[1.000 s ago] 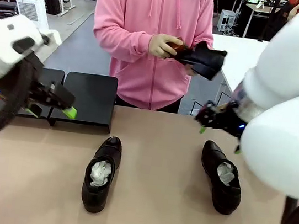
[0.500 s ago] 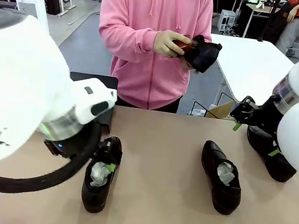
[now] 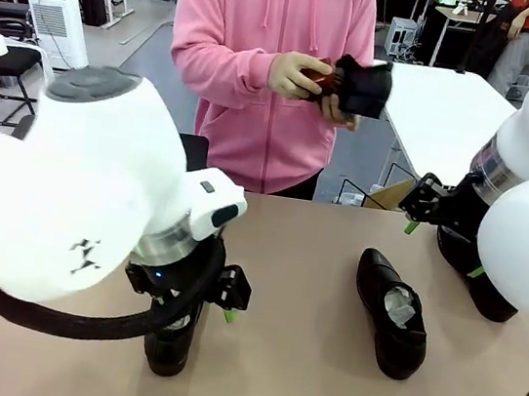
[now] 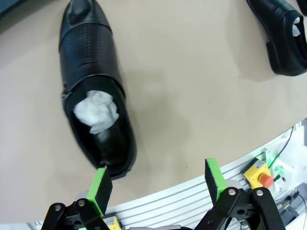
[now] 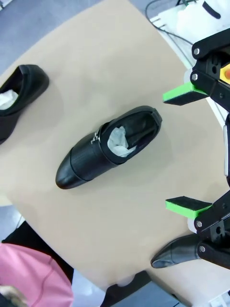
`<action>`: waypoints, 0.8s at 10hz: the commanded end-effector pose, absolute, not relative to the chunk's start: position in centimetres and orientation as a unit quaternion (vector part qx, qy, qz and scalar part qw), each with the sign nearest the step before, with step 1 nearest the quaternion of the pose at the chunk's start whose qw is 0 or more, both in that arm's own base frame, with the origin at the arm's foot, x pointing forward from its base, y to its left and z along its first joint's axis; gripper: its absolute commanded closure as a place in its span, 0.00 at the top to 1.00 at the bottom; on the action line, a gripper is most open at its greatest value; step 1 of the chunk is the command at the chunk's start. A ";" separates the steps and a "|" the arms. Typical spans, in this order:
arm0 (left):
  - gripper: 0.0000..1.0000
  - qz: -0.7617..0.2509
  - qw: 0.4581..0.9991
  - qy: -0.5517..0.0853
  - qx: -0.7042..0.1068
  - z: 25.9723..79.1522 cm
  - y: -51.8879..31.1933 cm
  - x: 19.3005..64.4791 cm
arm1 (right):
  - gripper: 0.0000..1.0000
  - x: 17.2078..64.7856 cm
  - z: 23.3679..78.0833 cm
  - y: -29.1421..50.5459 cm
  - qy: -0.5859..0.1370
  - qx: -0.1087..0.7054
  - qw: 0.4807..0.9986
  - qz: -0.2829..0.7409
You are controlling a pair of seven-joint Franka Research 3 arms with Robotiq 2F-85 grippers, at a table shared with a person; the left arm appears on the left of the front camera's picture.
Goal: Organize the shoes by placing them on the stand.
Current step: Place the Shoe from the middle of the table onto the Shoes Stand.
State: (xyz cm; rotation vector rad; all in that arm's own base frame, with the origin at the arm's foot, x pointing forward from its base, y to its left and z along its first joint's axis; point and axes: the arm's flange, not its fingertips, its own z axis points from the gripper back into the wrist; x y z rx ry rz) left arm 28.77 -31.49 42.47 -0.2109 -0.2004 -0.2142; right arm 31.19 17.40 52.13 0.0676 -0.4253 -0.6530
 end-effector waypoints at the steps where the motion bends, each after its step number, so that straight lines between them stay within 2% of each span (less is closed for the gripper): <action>1: 1.00 -0.121 0.985 -0.083 -0.093 40.5 -33.1 30.2 | 1.00 31.6 52.4 17.6 -0.205 0.045 0.927 -0.312; 3: 1.00 -0.132 0.985 -0.070 -0.091 38.3 -33.9 30.8 | 1.00 31.6 52.4 17.6 -0.205 0.045 0.927 -0.312; 8: 1.00 -0.135 0.984 -0.097 -0.064 36.2 -34.5 32.2 | 1.00 31.6 52.4 17.6 -0.205 0.045 0.927 -0.312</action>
